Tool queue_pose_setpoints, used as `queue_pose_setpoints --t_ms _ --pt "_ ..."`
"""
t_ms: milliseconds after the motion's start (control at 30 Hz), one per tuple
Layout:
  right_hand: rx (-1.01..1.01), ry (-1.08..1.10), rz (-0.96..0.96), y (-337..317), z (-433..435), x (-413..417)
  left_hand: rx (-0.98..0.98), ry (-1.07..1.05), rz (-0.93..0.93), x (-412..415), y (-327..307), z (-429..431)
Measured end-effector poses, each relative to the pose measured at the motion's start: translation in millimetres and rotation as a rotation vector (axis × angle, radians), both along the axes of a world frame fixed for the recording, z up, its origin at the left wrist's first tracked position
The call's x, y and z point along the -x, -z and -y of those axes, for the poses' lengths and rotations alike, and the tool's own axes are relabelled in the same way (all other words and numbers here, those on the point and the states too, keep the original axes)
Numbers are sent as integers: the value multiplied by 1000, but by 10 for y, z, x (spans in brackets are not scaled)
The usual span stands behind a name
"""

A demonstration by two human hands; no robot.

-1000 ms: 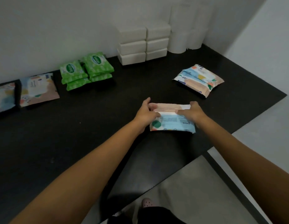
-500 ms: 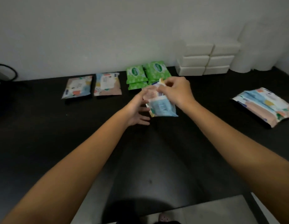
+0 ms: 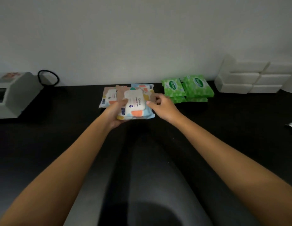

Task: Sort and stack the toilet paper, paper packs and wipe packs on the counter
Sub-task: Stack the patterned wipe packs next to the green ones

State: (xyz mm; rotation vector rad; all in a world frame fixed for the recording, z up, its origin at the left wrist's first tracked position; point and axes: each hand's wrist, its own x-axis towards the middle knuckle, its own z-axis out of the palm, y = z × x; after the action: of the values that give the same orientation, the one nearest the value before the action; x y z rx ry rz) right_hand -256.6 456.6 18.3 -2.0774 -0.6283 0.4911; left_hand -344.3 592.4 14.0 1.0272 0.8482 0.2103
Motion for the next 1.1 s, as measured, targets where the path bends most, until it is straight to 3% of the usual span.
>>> queue_pose_setpoints --t_ms 100,133,200,267,333,567,767,967,1100 --pt "-214 38 -642 7 -168 -94 -6 -18 4 -144 62 -156" --pt "-285 55 -768 17 -234 -134 -22 -14 3 -213 73 -187" --pt "-357 126 -837 53 -385 -247 -175 38 -57 -366 88 -248" --pt "-385 192 -823 86 -523 -386 -437 133 -165 -523 102 -345" --pt "-385 235 -787 124 -650 -547 -558 168 -194 -686 93 -456" --pt "8 282 -367 361 -1007 -1015 -614 242 -284 -1139 303 -756" --pt "248 265 -201 578 -1086 -1065 -904 418 -438 -1210 484 -781" --pt "351 234 -123 551 -1093 -1038 -962 484 -498 -1206 452 -836" --pt "304 192 -43 364 -993 -969 -1112 368 -439 -1147 319 -727"
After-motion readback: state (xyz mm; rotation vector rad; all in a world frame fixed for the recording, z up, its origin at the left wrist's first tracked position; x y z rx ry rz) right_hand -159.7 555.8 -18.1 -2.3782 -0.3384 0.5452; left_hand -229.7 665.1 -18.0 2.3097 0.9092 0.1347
